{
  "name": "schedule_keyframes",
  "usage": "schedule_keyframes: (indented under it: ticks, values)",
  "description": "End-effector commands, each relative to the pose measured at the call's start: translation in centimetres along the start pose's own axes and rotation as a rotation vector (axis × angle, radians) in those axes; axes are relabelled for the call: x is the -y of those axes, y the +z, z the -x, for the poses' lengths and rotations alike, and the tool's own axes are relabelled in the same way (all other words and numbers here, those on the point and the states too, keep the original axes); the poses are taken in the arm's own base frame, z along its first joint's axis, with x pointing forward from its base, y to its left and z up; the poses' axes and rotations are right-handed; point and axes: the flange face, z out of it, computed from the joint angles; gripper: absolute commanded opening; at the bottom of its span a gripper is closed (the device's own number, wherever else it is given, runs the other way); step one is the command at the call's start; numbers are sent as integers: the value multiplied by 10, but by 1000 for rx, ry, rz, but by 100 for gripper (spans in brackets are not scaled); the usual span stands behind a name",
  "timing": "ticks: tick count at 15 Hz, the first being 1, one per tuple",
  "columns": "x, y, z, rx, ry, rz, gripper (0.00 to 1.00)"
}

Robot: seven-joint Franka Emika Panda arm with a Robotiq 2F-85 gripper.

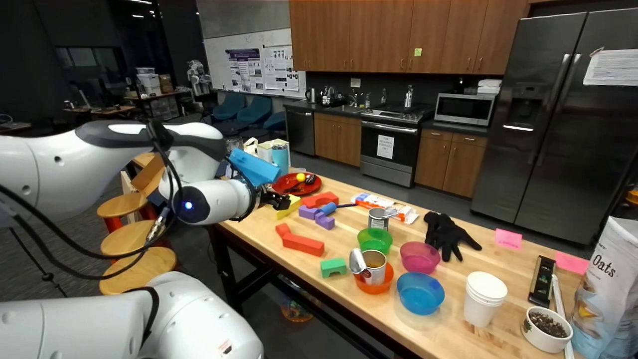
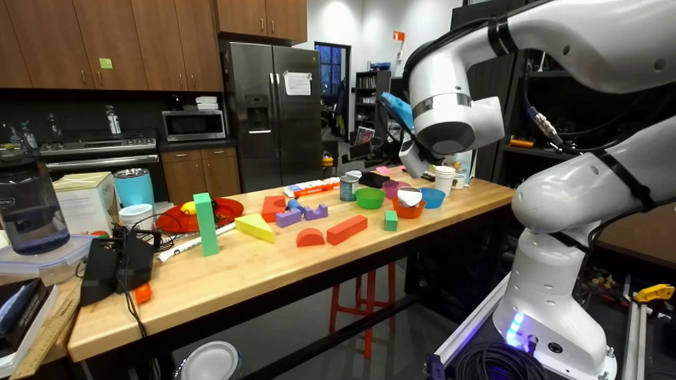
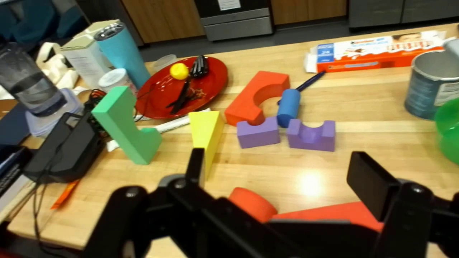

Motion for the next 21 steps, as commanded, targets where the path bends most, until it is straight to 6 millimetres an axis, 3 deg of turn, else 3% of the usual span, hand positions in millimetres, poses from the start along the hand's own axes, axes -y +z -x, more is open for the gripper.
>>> schedule_keyframes:
  ticks: [1,6,9,15,21]
  values:
    - [-27,15,-10,10,97,136,100]
    - [-54,37,-22,-51,226,349,100]
    - [-56,41,-26,-69,231,346,100]
    - [-59,41,-29,-86,241,378,100]
    - [-83,33,-38,-142,218,480,100]
